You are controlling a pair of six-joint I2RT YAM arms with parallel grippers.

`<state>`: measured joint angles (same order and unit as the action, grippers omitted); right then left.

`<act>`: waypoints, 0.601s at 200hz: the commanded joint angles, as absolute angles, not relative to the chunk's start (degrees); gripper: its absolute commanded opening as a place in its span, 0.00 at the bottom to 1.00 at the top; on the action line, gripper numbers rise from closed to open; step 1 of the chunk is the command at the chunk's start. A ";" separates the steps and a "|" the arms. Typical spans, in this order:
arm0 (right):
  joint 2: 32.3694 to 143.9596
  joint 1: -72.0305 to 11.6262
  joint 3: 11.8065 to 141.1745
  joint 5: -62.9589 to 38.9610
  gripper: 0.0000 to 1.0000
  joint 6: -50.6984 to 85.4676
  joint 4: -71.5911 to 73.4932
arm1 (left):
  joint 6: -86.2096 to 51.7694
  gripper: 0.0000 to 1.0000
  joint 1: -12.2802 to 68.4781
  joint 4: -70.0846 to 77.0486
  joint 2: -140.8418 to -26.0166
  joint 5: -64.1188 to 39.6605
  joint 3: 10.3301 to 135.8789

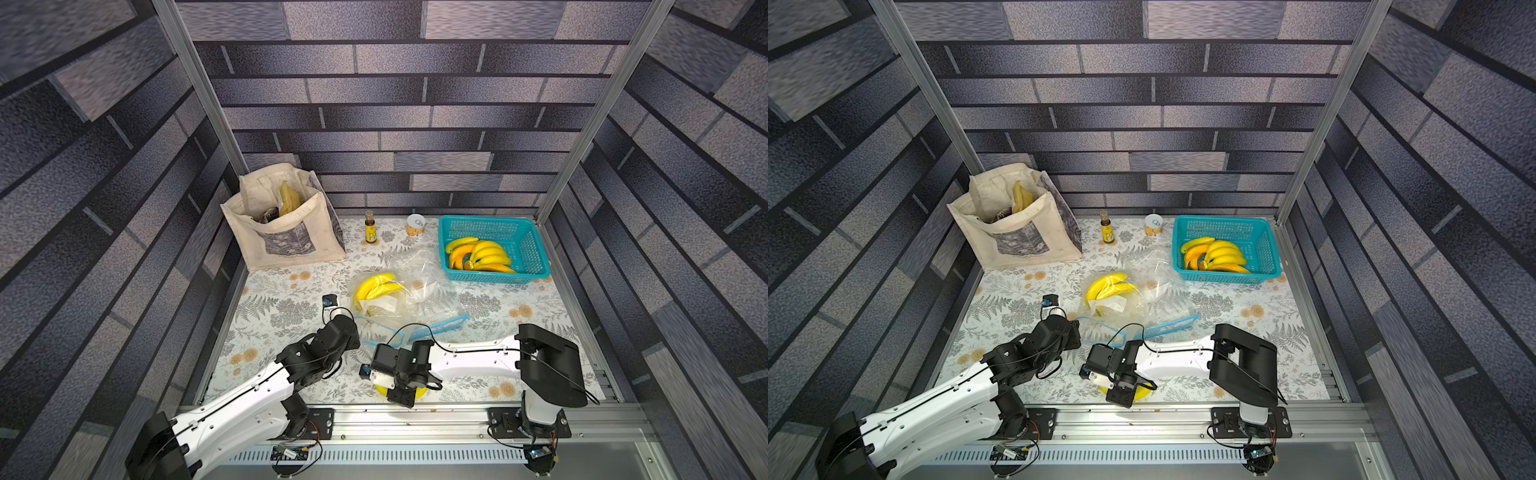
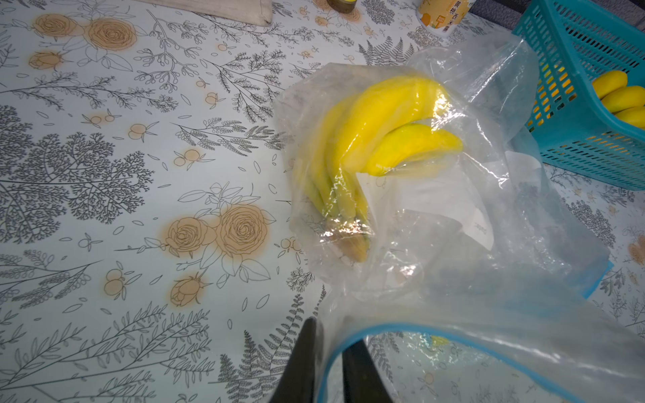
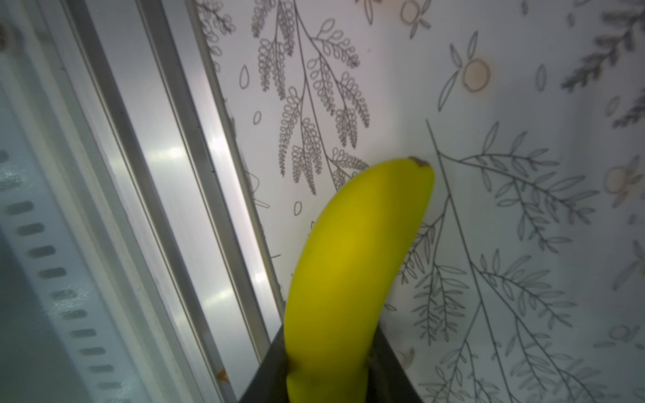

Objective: Open the zip-top bag and take out the banana
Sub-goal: Pick up the banana at the center of the board.

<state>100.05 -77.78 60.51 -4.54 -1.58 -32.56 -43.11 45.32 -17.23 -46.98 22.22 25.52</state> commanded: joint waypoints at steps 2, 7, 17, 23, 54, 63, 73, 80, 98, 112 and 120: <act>91.38 -78.33 58.76 -5.53 0.12 2.88 -33.20 | -43.36 0.17 45.03 -17.14 -48.32 21.59 25.32; 89.21 -78.37 58.39 -5.78 0.12 3.61 -33.23 | -43.38 0.17 45.03 -16.82 -48.63 21.52 25.38; 84.32 -78.35 57.69 -6.39 0.10 5.19 -33.68 | -43.33 0.17 44.99 -16.31 -49.30 21.51 25.40; 81.28 -78.36 57.36 -6.55 0.10 5.99 -34.17 | -43.33 0.17 44.92 -16.04 -49.60 21.58 25.43; 65.86 -76.59 56.31 4.41 0.10 7.80 -41.10 | -42.42 0.17 44.87 -14.78 -51.10 20.98 25.75; 61.57 -73.15 56.03 7.17 0.09 7.44 -42.20 | -41.98 0.17 44.84 -14.40 -51.95 20.69 26.10; 57.56 -66.56 55.82 7.26 0.09 6.33 -42.27 | -41.43 0.17 44.84 -13.97 -53.21 20.24 26.65; 55.58 -61.25 55.83 6.55 0.09 5.38 -41.38 | -41.06 0.17 44.97 -13.74 -54.25 20.05 27.18; 56.07 -48.11 57.44 6.02 0.09 1.50 -37.30 | -40.68 0.17 45.05 -12.97 -56.75 19.94 28.50; 62.13 -39.73 61.57 6.22 0.08 -0.71 -34.37 | -40.57 0.17 45.13 -12.05 -58.44 19.45 29.43; 66.48 -35.08 64.97 6.05 0.06 -1.28 -32.33 | -40.50 0.17 45.25 -11.68 -59.24 19.09 29.89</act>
<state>56.82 -45.01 58.96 4.62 2.74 -36.99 -42.09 45.28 -13.67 -57.28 20.32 27.20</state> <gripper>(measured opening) 0.319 0.168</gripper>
